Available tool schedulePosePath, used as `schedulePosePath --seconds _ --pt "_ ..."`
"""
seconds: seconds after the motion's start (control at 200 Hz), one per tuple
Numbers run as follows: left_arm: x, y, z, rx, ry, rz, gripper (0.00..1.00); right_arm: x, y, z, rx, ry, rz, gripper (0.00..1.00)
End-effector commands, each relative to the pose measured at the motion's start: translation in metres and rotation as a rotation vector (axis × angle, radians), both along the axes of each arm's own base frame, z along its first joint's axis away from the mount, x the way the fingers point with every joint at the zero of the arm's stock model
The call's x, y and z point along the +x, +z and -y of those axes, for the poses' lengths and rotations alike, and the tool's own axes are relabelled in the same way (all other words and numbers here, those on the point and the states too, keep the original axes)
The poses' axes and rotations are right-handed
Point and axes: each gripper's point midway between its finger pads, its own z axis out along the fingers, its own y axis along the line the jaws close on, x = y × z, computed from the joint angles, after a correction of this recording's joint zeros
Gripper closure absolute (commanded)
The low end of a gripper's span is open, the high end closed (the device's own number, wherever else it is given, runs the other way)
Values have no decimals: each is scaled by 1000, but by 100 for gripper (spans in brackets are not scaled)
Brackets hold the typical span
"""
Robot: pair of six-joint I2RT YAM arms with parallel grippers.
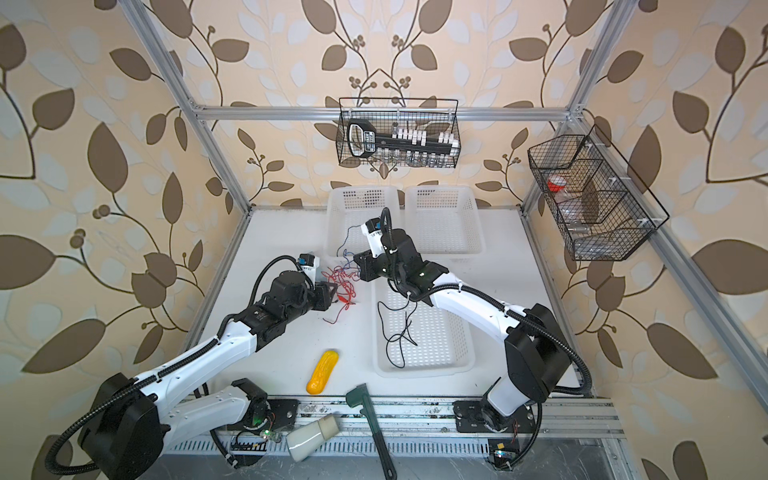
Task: Untangle the cables
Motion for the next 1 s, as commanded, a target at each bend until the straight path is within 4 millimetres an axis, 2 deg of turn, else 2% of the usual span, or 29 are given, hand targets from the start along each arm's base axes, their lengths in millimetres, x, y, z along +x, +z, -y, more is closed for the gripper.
schedulePosePath --seconds 0.0,0.19,0.35,0.67,0.8,0.85,0.89,0.91,0.995 --pt "11 12 -8 -8 72 71 72 -7 15 3 50 13 16 100" --pt "14 24 -7 -17 79 81 100 -9 6 3 62 16 -3 100" --pt "12 35 -7 -23 74 80 100 -5 -7 6 31 -8 -13 100" --pt "-6 76 -28 -38 133 136 100 6 -65 24 -131 -104 -63 100" --pt "-11 79 -32 -20 127 147 100 7 -66 25 -136 -105 -63 100" --pt "-12 73 -30 -9 113 136 84 5 -59 20 -112 -83 -57 100" --pt "-13 70 -27 -7 91 127 59 4 -54 19 -100 -76 -51 100" --pt "-13 68 -24 -9 75 122 49 4 -51 18 -96 -72 -48 100" --pt "-14 60 -12 -19 11 104 29 3 -42 17 -87 -62 -37 100"
